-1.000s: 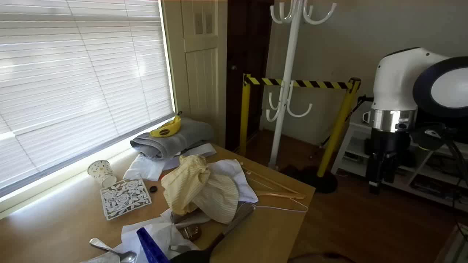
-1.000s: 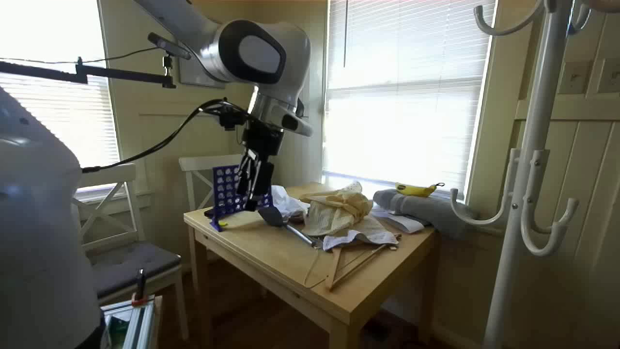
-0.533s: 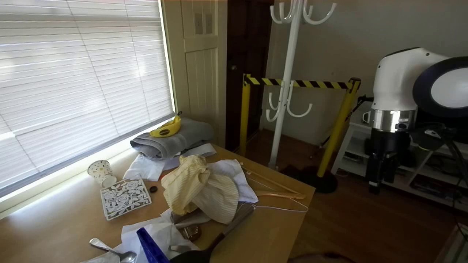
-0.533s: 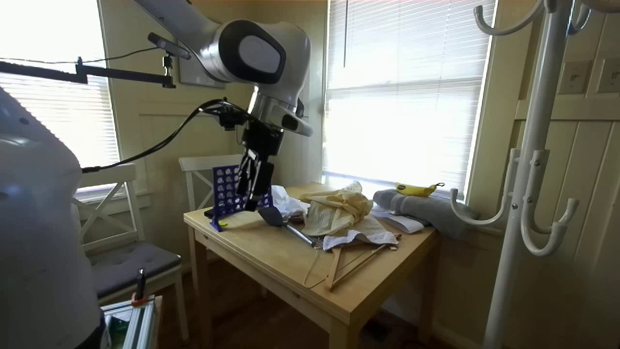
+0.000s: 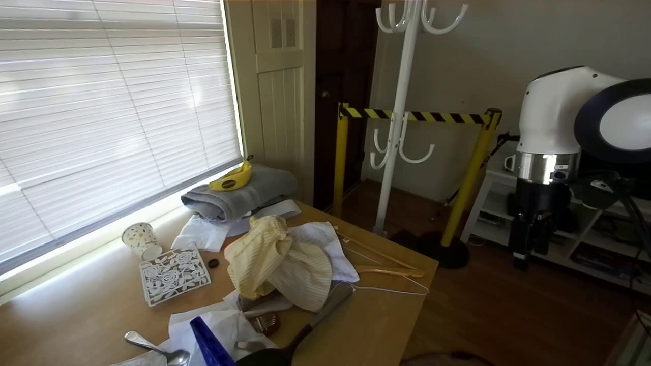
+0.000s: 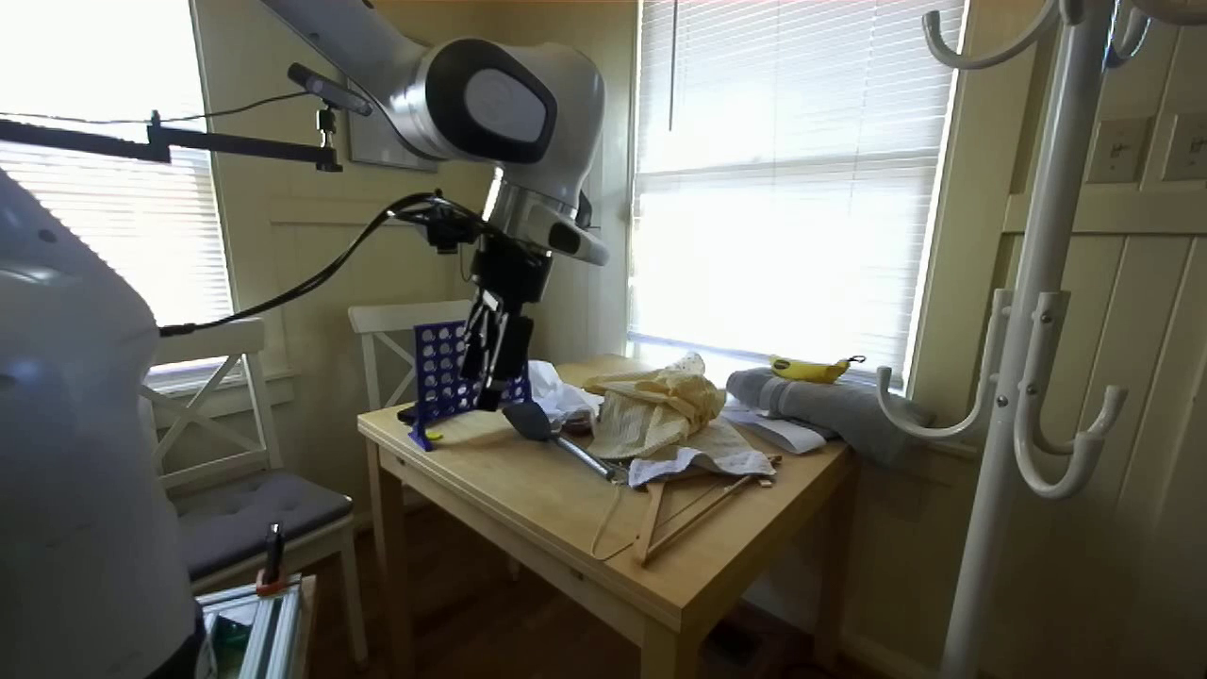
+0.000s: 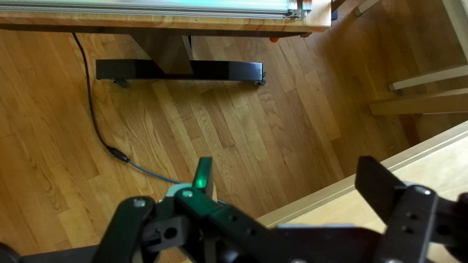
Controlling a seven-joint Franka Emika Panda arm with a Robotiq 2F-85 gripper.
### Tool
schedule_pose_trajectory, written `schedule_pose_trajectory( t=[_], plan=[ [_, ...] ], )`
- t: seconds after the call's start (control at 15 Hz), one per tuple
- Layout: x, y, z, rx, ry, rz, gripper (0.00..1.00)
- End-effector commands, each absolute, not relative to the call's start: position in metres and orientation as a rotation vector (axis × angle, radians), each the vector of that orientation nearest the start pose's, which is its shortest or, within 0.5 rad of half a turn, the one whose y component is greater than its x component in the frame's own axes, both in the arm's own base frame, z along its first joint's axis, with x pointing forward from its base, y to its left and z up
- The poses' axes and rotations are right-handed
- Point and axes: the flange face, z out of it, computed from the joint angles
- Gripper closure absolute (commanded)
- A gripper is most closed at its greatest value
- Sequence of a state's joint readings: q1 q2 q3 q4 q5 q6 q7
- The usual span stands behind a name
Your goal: Put the hanger on the stand
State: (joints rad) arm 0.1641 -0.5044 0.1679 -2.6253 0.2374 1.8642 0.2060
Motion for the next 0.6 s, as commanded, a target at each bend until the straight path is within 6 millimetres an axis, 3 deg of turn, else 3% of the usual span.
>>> schedule_pose_trajectory(
  t=[0.0,0.33,0.53],
  plan=[
    [0.33,0.132,0.394,-3.112,-0.097,0.34,0.0],
    [0.347,0.132,0.387,-3.279,-0.469,0.239,0.0],
    [0.366,0.13,0.391,-3.322,-0.679,0.079,0.0]
  ],
)
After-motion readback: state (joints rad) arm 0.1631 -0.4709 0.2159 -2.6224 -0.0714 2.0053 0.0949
